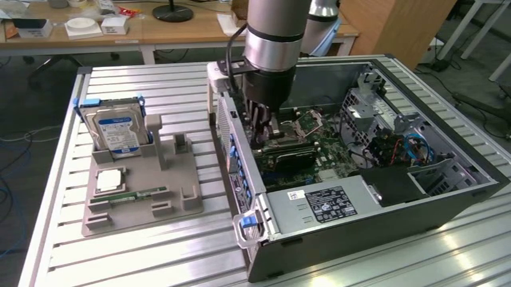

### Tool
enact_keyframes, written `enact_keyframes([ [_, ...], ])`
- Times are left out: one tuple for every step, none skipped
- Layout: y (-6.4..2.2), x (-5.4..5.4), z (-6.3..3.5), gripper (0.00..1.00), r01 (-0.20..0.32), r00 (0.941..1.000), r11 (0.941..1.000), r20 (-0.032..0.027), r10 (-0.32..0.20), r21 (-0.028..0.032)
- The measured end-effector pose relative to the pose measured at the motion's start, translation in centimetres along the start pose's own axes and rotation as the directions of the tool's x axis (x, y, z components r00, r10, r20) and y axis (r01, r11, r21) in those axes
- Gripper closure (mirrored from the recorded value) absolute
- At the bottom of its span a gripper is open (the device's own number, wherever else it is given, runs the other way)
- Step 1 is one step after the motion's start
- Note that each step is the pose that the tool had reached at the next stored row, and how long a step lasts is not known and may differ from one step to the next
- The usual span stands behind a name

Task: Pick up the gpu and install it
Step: 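Press down on the gpu until it lock into place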

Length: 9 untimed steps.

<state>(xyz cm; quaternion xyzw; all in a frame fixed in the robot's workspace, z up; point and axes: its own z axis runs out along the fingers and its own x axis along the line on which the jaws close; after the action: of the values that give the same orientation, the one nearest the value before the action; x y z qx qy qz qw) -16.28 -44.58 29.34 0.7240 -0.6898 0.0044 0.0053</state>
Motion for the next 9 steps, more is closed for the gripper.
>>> enact_keyframes([
  [-0.09, -0.01, 0.09, 0.90, 0.000, 1.0000, 1.0000, -0.0001, 0.000, -0.0001],
  [-0.14, -0.01, 0.23, 0.90, 0.000, 1.0000, 1.0000, -0.0002, 0.000, -0.0002],
  [-0.18, -0.02, 0.40, 0.90, 0.000, 1.0000, 1.0000, -0.0001, 0.000, -0.0001],
  [-0.20, -0.02, 0.59, 0.90, 0.000, 1.0000, 1.0000, -0.0001, 0.000, 0.0000],
  [-0.20, -0.02, 0.78, 0.90, 0.000, 1.0000, 1.0000, -0.0002, 0.000, -0.0002],
  [-0.23, -0.02, 0.94, 0.90, 0.000, 1.0000, 1.0000, -0.0002, 0.000, -0.0002],
  [-0.31, -0.02, 1.00, 0.90, 0.000, 1.0000, 1.0000, -0.0003, 0.000, -0.0002],
  [-0.44, -0.01, 1.00, 0.90, 0.000, 1.0000, 1.0000, -0.0003, 0.000, -0.0002],
  [-0.57, -0.01, 1.01, 0.90, 0.000, 1.0000, 1.0000, -0.0003, 0.000, -0.0002],
])
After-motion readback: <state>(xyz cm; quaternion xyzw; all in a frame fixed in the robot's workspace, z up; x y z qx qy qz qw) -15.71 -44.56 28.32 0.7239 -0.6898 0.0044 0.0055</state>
